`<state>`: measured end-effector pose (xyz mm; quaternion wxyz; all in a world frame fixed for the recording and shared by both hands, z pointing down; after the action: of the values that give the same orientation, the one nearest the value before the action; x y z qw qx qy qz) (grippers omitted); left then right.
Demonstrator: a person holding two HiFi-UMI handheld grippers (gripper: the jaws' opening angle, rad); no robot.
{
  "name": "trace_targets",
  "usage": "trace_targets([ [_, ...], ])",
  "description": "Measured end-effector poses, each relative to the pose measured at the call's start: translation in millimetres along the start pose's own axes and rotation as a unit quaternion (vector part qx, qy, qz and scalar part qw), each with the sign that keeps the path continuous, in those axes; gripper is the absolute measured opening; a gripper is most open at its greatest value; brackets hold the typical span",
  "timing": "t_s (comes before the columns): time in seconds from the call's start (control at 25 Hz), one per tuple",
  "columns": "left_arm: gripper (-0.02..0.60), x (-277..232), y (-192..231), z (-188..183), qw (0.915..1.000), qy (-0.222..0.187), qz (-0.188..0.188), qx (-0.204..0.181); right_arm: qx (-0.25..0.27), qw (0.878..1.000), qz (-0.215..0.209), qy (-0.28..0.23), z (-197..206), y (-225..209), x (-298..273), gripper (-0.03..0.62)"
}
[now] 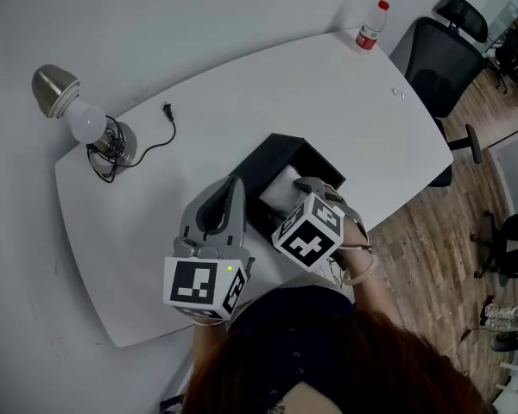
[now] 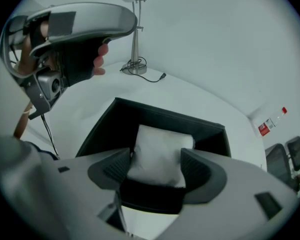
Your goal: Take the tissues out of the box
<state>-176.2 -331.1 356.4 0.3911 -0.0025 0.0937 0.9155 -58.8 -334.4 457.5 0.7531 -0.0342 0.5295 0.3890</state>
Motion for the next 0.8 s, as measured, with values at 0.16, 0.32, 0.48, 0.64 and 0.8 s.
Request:
trace_targets([
  [0.16,0.025,-3.5,6.6,-1.5,1.0,0.001,-0.001,-0.001,0.008,1.0,0.003,0.025,-0.1,-0.7,-4.4,0.29],
  [0.32,0.025,-4.6,9.9,-5.3,1.0,-0.002,-0.002,-0.004,0.018,0.999,0.014,0.035,0.6,0.1,-7.0,0.29],
  [0.48,0.025,-3.9,13.5,-5.0,1.0,-0.003,-0.005,-0.002,0.026,0.999,0.02,0.03,-1.8,-0.4,-6.9,0.288],
  [0.64,0.025,-3.8,12.8,-5.2,1.0,-0.004,-0.004,-0.001,0.033,0.999,0.029,0.03,0.2,0.5,-8.0,0.279],
  [0.8,0.025,-2.7,6.1,-6.5,1.0,-0.005,-0.001,-0.005,0.033,0.998,0.038,0.025,0.7,-1.5,-7.3,0.25],
])
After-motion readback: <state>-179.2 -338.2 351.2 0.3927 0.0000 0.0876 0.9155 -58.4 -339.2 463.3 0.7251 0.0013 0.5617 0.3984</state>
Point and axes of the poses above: the fingertips, and each gripper's own axes: x backward along the fingers, y to its left, z out of its underside, the point moved 5 cm from there along x, backward along the fingers, and after that the axes turned 14 degrees about z, right-handed, at the moved point
